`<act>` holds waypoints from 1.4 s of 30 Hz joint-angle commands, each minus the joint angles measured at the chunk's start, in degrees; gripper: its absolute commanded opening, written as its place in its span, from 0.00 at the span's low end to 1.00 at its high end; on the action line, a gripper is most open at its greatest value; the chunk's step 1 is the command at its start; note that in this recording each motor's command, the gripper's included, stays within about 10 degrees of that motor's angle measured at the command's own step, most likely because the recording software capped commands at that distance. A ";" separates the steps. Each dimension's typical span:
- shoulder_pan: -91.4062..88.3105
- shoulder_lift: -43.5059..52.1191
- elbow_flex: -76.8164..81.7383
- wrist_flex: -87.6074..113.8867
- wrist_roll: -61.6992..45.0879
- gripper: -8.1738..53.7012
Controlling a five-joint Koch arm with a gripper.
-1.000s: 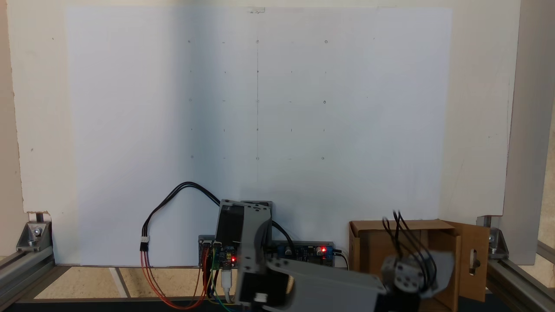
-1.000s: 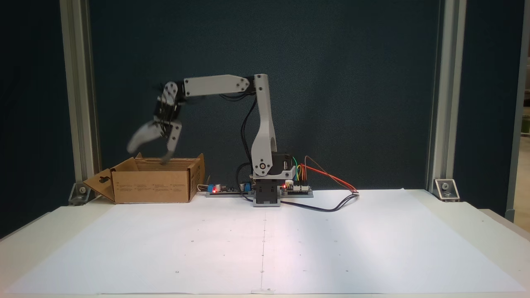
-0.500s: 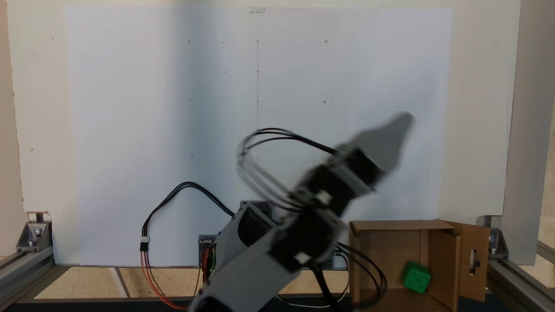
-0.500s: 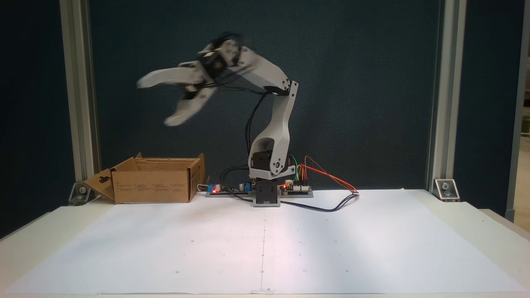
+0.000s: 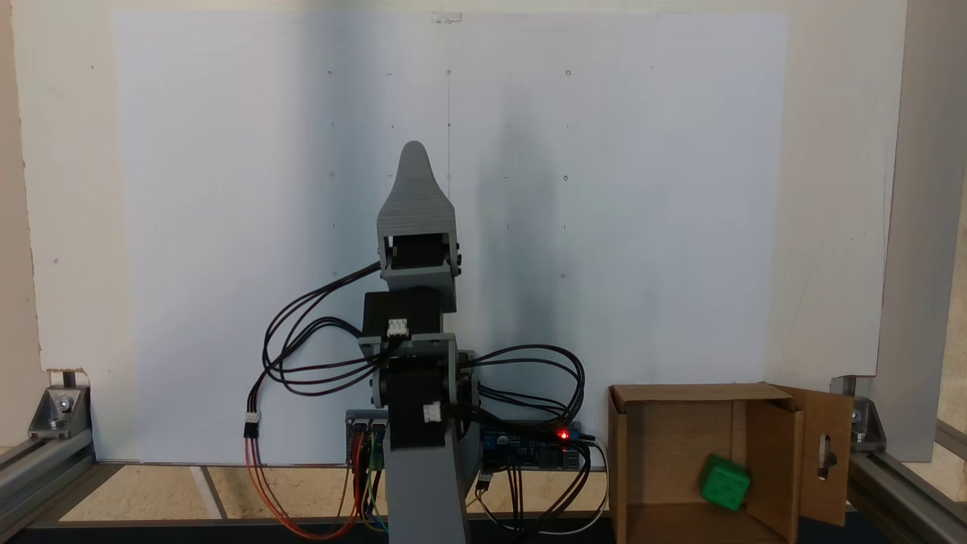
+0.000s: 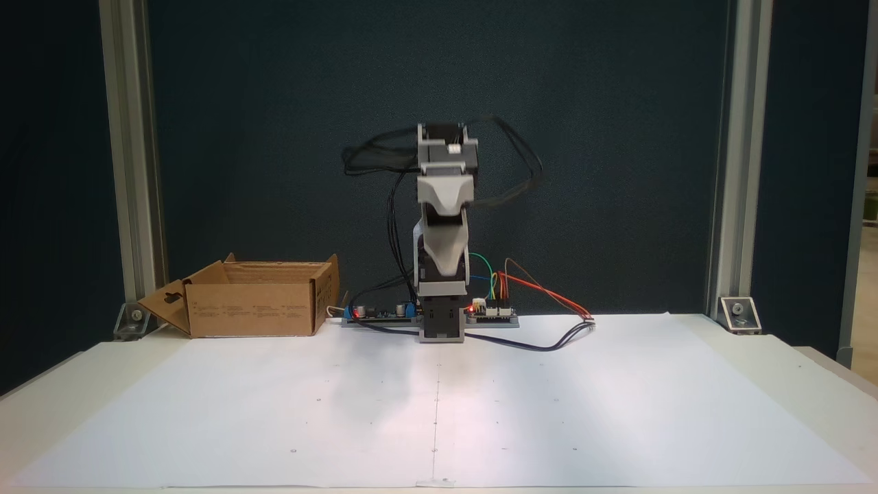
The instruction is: Grasp a green dice and put it in the bin.
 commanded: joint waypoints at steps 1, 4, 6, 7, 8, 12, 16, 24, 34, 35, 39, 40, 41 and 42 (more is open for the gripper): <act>0.79 2.46 0.09 -9.47 2.20 0.85; 2.55 4.66 3.78 -16.86 2.29 0.85; 3.25 6.33 6.24 -21.95 2.20 0.86; 3.34 6.77 7.47 -24.50 2.29 0.86; 3.43 7.21 9.05 -26.87 2.20 0.86; 4.83 7.47 15.47 -36.98 2.02 0.85; 6.33 7.47 20.21 -46.30 1.85 0.85; 7.38 7.47 32.96 -65.28 1.67 0.84; 10.28 7.47 41.66 -88.13 1.67 0.84; 10.28 7.47 42.28 -90.42 1.67 0.84; 9.93 7.47 45.26 -97.82 1.76 0.84; 9.84 7.47 45.79 -98.17 1.76 0.84; 9.67 7.47 46.41 -98.70 1.85 0.84; 9.58 7.47 46.76 -98.96 1.76 0.84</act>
